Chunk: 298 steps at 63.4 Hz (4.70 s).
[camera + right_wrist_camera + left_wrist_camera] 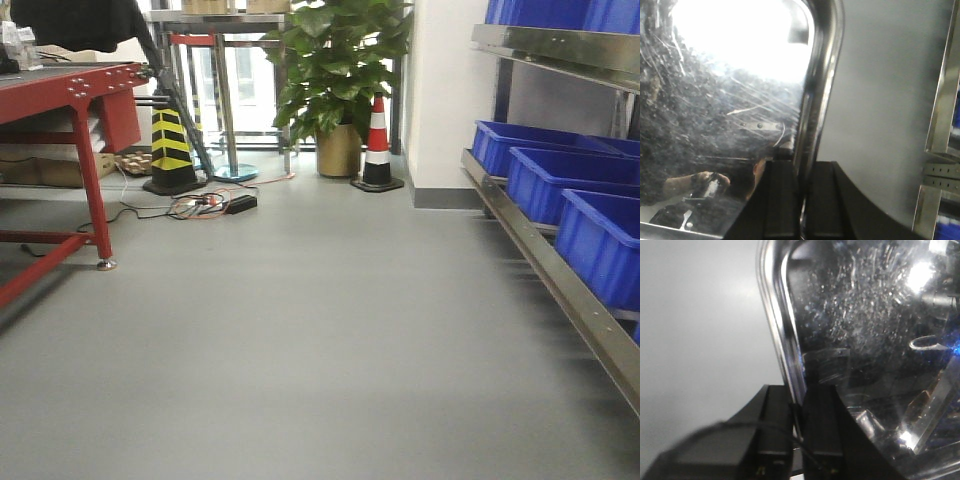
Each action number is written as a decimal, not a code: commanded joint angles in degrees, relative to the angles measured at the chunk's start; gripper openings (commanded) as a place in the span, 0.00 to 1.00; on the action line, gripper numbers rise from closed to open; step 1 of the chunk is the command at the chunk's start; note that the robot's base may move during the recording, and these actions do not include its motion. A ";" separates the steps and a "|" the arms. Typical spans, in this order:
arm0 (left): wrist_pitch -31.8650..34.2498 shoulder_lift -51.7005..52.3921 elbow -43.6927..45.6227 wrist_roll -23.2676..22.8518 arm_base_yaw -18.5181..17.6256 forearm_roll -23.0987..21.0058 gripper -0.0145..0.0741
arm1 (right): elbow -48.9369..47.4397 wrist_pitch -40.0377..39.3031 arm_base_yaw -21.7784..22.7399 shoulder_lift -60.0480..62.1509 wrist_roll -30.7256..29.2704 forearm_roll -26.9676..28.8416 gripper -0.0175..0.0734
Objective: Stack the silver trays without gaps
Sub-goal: 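Hold the tray in both grippers while driving away from the shelf, then keep holding the tray while turning past the plant and cone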
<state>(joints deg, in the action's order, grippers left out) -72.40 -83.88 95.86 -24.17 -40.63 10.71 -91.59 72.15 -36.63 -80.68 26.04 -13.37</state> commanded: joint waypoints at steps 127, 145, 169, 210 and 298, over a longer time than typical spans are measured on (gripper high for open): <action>-2.25 1.80 2.10 1.61 -1.02 -1.28 0.11 | -1.60 1.73 -0.48 1.93 -1.54 -0.53 0.25; -2.15 1.80 2.10 1.61 -1.02 -1.39 0.11 | -1.60 1.72 -0.48 1.93 -1.54 -0.59 0.25; -2.06 1.69 2.10 1.61 -1.02 -1.29 0.11 | -1.60 1.72 -0.48 1.93 -1.54 -0.59 0.25; -2.05 1.69 2.10 1.61 -1.02 -1.29 0.11 | -1.60 1.72 -0.48 1.93 -1.54 -0.52 0.25; -1.92 1.69 2.10 1.61 -1.02 -1.29 0.11 | -1.60 1.72 -0.48 1.93 -1.54 -0.52 0.25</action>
<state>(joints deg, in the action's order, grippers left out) -72.40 -83.97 95.94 -24.17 -40.63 10.94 -91.55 72.15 -36.63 -80.68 26.04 -13.37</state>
